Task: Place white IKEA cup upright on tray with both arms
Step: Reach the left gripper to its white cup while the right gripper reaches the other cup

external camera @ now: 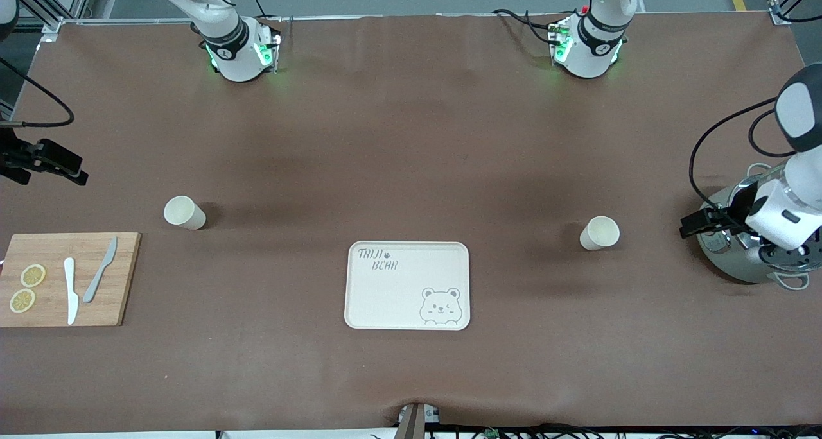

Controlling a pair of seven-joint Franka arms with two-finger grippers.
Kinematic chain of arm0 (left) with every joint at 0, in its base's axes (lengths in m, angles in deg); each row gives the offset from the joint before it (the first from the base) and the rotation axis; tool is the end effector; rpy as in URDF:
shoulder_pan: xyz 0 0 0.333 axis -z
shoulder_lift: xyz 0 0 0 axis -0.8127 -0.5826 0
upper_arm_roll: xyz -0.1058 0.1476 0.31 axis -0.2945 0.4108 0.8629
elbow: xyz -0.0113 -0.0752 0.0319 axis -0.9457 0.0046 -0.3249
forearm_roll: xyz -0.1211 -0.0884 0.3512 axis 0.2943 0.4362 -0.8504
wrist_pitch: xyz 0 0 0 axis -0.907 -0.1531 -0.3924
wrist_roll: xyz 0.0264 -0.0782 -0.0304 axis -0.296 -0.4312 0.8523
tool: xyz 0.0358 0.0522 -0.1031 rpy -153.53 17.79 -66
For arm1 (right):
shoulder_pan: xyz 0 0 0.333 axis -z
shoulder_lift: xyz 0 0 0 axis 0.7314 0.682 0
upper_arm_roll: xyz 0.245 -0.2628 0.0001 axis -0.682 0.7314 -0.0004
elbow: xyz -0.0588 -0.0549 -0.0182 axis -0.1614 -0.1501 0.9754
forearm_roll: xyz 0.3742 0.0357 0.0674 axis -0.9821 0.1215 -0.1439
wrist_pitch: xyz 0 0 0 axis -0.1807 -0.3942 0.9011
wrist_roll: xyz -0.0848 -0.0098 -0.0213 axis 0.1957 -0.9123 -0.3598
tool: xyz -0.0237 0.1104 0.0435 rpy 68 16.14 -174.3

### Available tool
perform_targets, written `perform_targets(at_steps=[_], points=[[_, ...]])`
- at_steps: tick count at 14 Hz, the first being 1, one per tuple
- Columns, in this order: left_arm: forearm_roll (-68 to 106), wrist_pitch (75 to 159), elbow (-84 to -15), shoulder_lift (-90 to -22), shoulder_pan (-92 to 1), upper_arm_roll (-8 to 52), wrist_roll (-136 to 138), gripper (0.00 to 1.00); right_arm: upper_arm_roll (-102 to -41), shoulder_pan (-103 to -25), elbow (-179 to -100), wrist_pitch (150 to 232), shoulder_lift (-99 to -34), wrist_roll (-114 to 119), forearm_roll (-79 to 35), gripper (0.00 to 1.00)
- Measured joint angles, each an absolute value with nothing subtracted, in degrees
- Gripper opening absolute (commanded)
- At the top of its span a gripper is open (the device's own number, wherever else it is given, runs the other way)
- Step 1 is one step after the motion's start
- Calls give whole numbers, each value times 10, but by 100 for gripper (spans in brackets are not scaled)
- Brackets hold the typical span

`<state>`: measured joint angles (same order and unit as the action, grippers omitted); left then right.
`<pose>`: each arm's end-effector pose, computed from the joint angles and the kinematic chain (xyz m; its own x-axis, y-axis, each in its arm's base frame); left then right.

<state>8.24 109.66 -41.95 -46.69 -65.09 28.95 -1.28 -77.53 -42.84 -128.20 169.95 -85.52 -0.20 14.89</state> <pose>0.6504 0.0129 0.4996 0.9972 0.0685 0.0313 0.0677 -0.9974 0.0258 0.5775 -0.0398 0.6372 0.9986 -0.0310 0.0434 -0.0313 -0.9995 0.0046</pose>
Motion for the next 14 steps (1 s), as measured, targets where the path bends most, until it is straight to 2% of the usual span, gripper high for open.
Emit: perform_targets(at_steps=[4, 8, 14], points=[[82, 1138, -423, -505, -650, 289, -12, 100, -773, -428, -1283, 1700, -840, -2, 149, 100], [82, 1187, -452, -522, -649, 289, -12, 100, -773, -428, -1284, 1703, -784, -2, 149, 100], [82, 1205, -503, -532, -630, 287, 34, 100, -767, -402, -1285, 1689, -751, -2, 149, 100]])
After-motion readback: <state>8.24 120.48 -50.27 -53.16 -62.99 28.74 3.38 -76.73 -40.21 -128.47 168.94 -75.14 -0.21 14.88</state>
